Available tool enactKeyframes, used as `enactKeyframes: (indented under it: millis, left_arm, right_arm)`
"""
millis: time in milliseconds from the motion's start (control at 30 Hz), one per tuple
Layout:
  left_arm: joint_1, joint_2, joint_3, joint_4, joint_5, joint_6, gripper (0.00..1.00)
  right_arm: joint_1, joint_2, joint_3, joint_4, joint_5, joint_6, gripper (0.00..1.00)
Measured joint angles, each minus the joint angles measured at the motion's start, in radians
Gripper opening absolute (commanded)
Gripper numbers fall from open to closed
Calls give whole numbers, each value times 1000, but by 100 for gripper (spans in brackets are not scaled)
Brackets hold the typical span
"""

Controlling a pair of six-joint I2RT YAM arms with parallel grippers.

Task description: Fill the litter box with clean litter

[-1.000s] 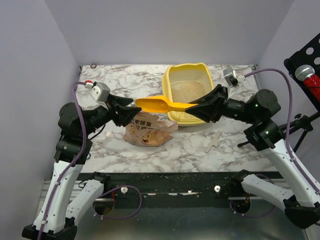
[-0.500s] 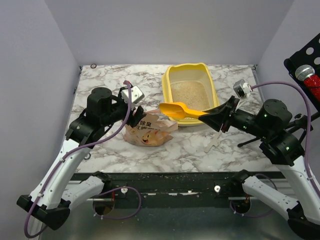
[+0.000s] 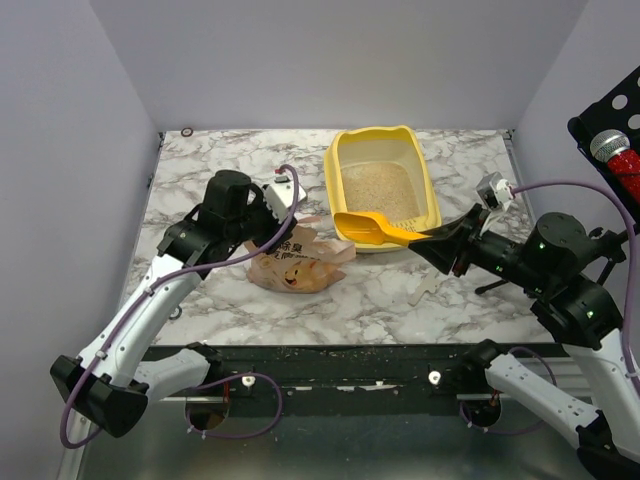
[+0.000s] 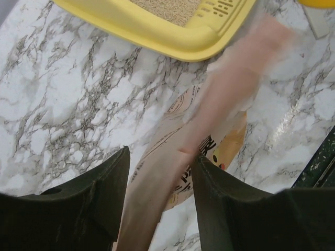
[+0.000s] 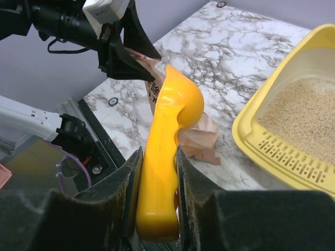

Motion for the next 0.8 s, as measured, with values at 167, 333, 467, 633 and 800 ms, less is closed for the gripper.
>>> enactKeyframes:
  millis: [167,333,467,633,800]
  left_arm:
    - [-29,-11,-50,-3,-17,7,31]
    - [-64,-19,-87,-13,-79,4,0]
    - [-126,-51,-122,-1,-169,-10,0]
    - [-201,-188,-226,43,-253,-53,0]
    - [-239,-298,-301,92,-302,-97,0]
  right_arm:
    - [0,8,0,-21,25,-16,1]
    - [0,39,4,-48,26,-35,1]
    - [0,77,8,-74,26,-60,1]
    - [0,139,50,-120,-2,-95,1]
    - [3,198,90,-149,-47,-118,1]
